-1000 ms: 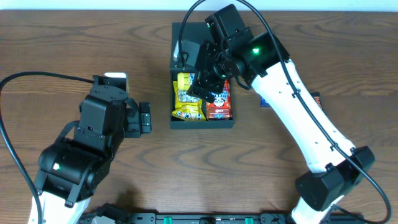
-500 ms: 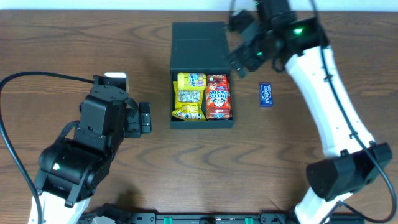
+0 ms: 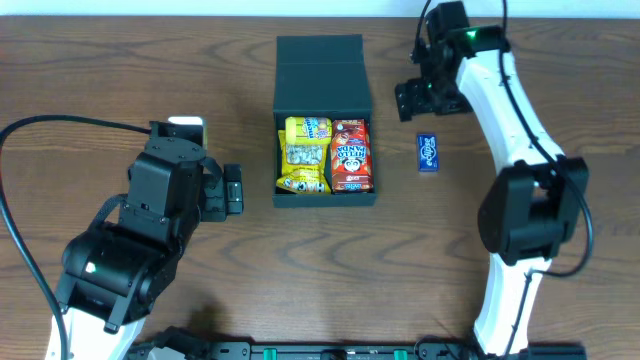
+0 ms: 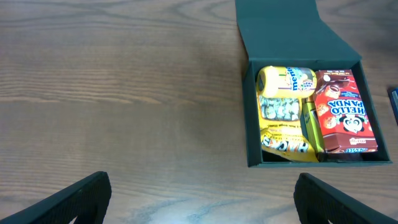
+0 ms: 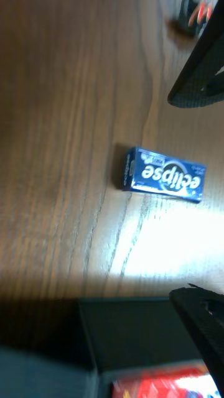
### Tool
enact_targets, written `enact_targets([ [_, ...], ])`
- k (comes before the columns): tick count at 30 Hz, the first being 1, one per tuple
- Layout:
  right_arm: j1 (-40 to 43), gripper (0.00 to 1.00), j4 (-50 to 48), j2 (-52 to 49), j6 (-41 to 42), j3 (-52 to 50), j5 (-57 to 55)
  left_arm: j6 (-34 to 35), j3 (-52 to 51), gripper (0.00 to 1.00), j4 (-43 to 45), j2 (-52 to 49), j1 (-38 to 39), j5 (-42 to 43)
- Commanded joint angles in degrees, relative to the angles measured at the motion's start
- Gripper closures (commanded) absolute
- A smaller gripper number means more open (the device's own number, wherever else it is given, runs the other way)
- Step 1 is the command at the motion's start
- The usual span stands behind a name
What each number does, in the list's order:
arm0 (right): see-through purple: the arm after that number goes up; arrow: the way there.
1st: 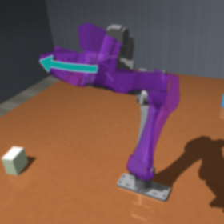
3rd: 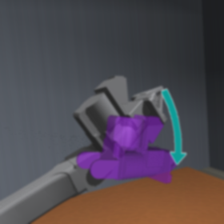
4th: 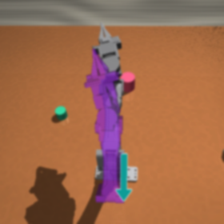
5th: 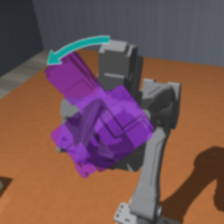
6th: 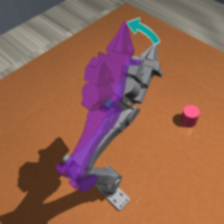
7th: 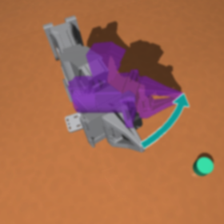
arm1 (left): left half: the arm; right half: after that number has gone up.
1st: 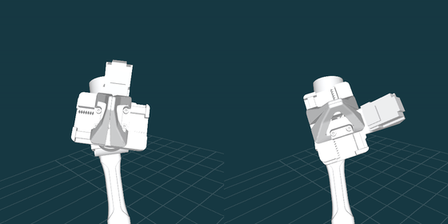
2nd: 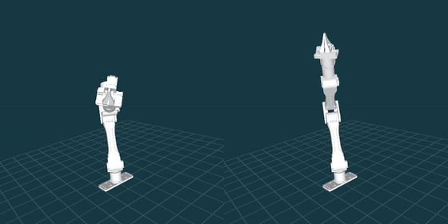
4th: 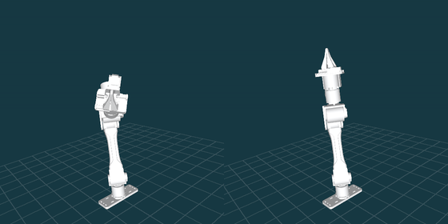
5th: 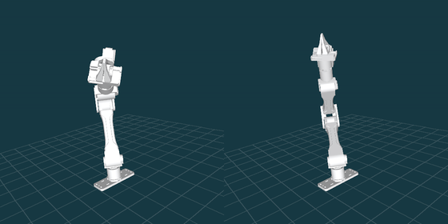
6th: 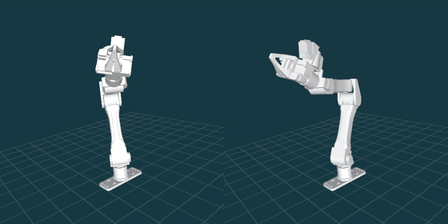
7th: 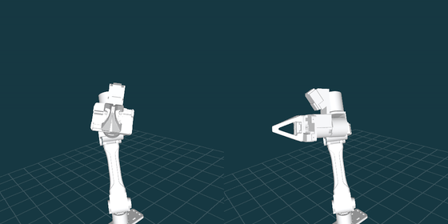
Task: Pack container
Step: 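Release the bottle and move the right gripper to the Eclipse tin, then grasp the blue Eclipse mints tin with the right gripper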
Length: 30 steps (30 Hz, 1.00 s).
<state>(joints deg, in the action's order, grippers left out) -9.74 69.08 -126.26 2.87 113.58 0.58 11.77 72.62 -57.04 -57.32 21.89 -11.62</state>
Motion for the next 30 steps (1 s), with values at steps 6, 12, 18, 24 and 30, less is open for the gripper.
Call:
enact_targets([
  [6, 0.9, 0.19, 0.1, -6.8, 4.0, -0.7, -0.2, -0.6, 1.1, 0.05, -0.2, 0.0, -0.1, -0.8],
  [12, 3.4, 0.21, -1.0, -7.4, 7.7, -6.1, 1.0, -0.6, 1.1, 0.05, -0.2, 0.0, -0.1, -0.8],
  [18, 4.0, 0.3, -2.8, -7.4, 7.1, -8.6, 3.3, -0.6, 1.1, 0.05, -0.2, 0.0, -0.1, -0.8],
  [24, 3.6, 0.62, -3.8, -7.4, 6.4, -9.1, 3.3, -0.6, 1.1, 0.05, -0.2, 0.0, -0.1, -0.8],
  [30, 3.6, 0.78, -4.0, -7.4, 6.1, -9.4, 3.3, -0.6, 1.1, 0.05, -0.2, 0.0, -0.1, -0.8],
])
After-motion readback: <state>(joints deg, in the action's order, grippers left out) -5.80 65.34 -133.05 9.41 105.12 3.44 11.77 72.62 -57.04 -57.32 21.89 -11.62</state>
